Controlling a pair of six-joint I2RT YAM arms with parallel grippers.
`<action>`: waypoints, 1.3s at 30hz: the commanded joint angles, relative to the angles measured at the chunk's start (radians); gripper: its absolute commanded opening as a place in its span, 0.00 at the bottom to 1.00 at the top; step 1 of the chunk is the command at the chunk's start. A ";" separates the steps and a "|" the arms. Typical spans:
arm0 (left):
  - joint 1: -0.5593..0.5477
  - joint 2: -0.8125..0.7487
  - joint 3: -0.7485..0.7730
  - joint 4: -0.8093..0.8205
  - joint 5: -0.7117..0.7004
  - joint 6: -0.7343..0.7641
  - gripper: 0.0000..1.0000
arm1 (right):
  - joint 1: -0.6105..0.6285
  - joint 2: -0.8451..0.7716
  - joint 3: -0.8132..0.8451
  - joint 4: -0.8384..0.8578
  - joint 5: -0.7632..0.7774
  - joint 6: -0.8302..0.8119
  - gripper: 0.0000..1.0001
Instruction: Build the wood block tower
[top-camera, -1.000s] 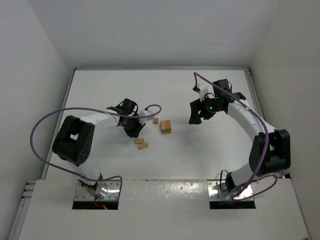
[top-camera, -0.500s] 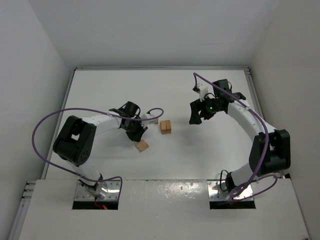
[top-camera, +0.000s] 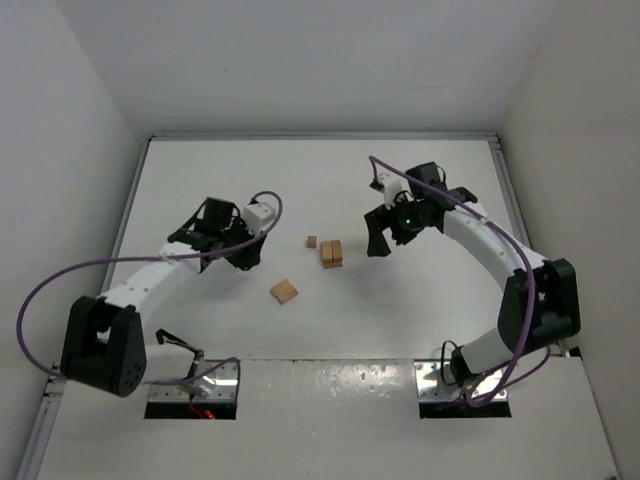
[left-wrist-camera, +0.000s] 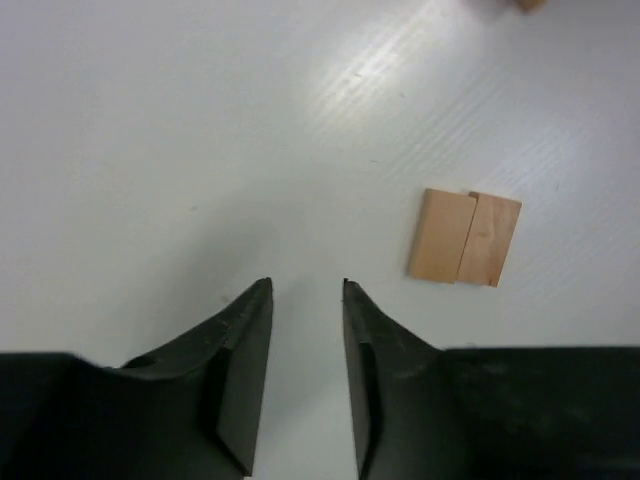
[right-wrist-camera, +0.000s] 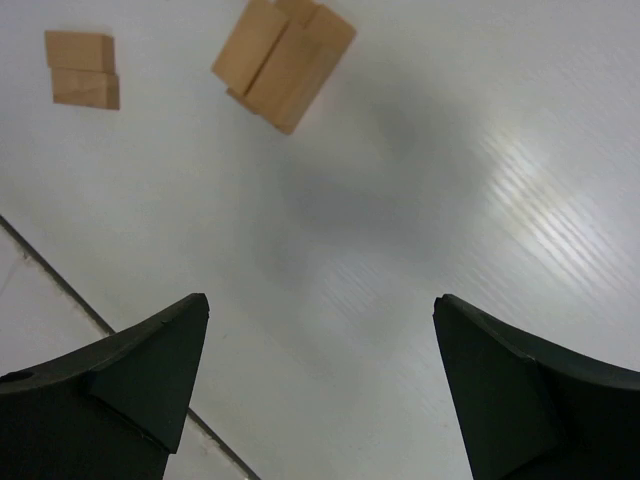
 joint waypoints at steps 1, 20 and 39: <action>0.084 -0.129 -0.011 0.034 -0.024 -0.148 0.41 | 0.110 -0.037 0.020 -0.027 0.084 0.096 0.94; 0.446 -0.346 0.163 -0.177 -0.400 -0.461 0.88 | 0.610 0.146 0.221 -0.012 0.408 0.324 0.91; 0.728 -0.289 0.240 -0.202 -0.251 -0.505 0.88 | 0.810 0.585 0.640 -0.196 0.658 0.525 0.90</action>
